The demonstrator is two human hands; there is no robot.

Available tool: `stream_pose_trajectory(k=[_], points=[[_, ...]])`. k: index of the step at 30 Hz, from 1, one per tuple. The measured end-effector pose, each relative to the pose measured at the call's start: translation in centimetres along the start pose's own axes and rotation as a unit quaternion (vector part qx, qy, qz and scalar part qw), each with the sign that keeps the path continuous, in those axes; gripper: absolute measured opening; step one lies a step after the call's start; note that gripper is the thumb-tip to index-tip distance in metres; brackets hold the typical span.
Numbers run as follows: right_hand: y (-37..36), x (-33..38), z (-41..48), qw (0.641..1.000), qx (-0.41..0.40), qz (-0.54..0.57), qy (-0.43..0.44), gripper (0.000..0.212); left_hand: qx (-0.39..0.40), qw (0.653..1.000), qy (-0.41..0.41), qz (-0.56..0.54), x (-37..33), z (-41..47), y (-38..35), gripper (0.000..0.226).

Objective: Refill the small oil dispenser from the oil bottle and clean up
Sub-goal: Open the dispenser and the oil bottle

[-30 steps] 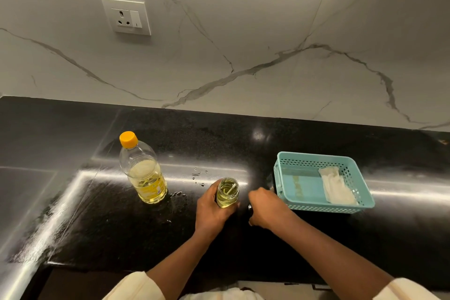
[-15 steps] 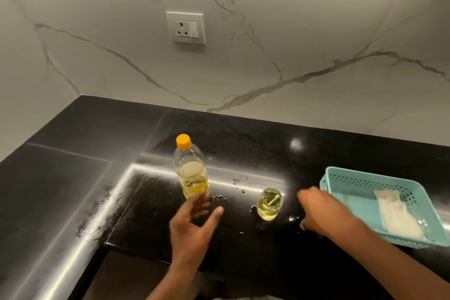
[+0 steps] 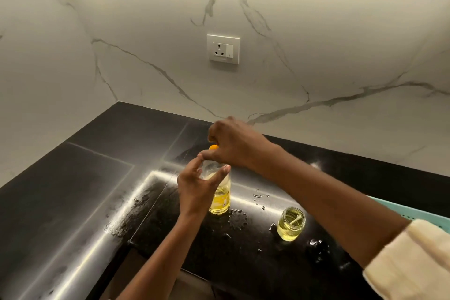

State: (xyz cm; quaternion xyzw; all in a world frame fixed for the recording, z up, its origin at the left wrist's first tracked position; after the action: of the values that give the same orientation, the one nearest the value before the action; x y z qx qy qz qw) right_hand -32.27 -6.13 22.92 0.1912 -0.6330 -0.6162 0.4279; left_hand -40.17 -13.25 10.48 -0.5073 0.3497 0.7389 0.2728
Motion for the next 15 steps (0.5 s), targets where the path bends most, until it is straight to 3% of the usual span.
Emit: stream_pose_trajectory(k=[3, 7, 10, 14, 15], points=[[0.0, 0.8, 1.3, 0.998, 0.016, -0.060, 0.019, 0.055, 0.007, 1.000, -0.002, -0.028, -0.4, 0.0, -0.2, 0.042], [-1.2, 0.8, 2.0, 0.994, 0.054, -0.089, 0.027, 0.044, 0.008, 0.998, -0.013, -0.064, -0.3, 0.1, 0.0, 0.045], [-1.5, 1.1, 2.2, 0.991, 0.068, -0.099, 0.055, 0.050, 0.013, 0.998, -0.015, -0.064, -0.6, -0.1, -0.1, 0.046], [-1.5, 1.2, 1.9, 0.983, 0.115, -0.102, 0.098, 0.011, 0.001, 0.999, -0.013, -0.035, 0.0, 0.1, 0.0, 0.041], [-1.5, 1.3, 1.8, 0.981, 0.127, -0.100, 0.110, 0.013, -0.002, 0.999, -0.006, -0.032, 0.2, 0.1, 0.1, 0.042]])
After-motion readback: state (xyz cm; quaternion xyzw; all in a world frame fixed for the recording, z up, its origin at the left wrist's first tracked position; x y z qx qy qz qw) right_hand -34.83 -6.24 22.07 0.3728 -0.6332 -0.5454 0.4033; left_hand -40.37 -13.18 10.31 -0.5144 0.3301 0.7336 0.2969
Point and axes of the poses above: each hand's wrist, its own z-axis towards the middle knuckle, its own y-axis out of the back of the hand, x = y × z, the point moved 10 cm from there along z, towards the middle knuckle, and after that the axes turned 2 degrees about y, right-handed, at the moved point
